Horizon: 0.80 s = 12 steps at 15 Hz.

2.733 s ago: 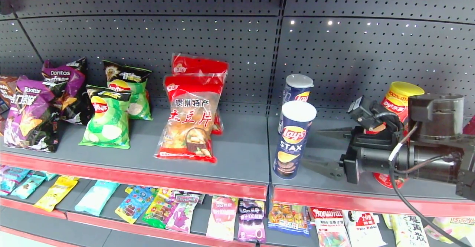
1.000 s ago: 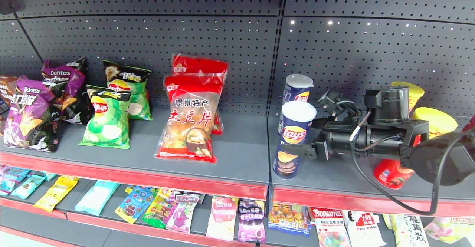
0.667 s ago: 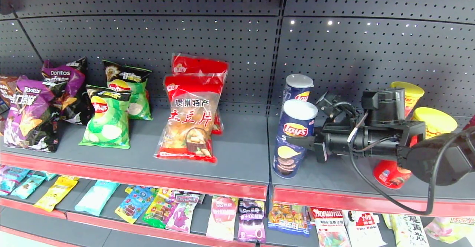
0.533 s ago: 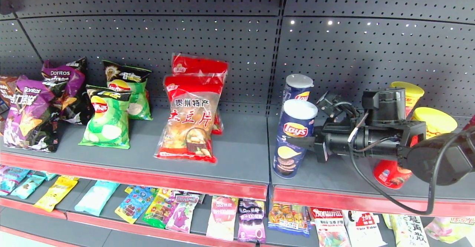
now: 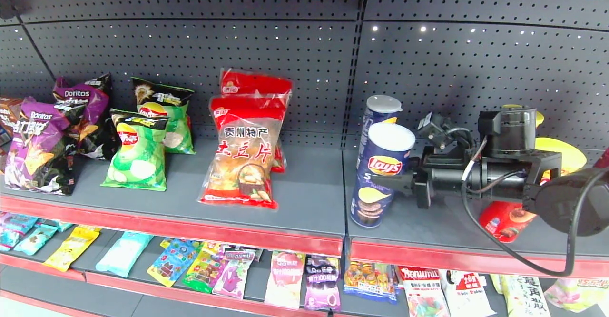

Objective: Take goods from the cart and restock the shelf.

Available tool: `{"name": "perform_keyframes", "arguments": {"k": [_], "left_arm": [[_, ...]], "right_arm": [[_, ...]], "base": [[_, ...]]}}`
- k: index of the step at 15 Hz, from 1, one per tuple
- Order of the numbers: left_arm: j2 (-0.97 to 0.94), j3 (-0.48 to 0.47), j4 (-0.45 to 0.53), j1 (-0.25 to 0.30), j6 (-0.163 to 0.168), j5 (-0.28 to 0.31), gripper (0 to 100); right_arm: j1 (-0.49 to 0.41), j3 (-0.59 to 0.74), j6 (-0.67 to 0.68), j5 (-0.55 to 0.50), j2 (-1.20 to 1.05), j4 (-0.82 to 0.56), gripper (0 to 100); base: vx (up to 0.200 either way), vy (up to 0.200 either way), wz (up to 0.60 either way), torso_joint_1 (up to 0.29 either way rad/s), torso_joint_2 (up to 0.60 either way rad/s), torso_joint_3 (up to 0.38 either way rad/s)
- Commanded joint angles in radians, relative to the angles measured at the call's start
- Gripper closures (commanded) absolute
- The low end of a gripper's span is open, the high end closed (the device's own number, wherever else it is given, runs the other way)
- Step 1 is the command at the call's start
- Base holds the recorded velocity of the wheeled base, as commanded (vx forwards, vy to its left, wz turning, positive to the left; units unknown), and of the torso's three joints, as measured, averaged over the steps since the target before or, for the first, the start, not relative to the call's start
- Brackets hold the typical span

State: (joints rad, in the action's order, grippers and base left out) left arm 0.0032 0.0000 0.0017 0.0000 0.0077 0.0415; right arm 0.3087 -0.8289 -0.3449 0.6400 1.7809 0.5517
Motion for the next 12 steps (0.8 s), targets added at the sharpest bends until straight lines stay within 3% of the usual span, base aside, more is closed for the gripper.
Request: {"name": "perform_keyframes", "arguments": {"k": [1, 12], "left_arm": [[0.000, 0.000, 0.000, 0.000, 0.000, 0.000, 0], [0.000, 0.000, 0.000, 0.000, 0.000, 0.000, 0]], "right_arm": [[-0.016, 0.001, -0.025, 0.023, -0.005, 0.001, 100], [-0.060, 0.019, -0.155, 0.095, 0.006, -0.073, 100]], "base": [[0.000, 0.000, 0.00, 0.000, 0.00, 0.000], [0.000, 0.000, 0.00, 0.000, 0.00, 0.000]]}}
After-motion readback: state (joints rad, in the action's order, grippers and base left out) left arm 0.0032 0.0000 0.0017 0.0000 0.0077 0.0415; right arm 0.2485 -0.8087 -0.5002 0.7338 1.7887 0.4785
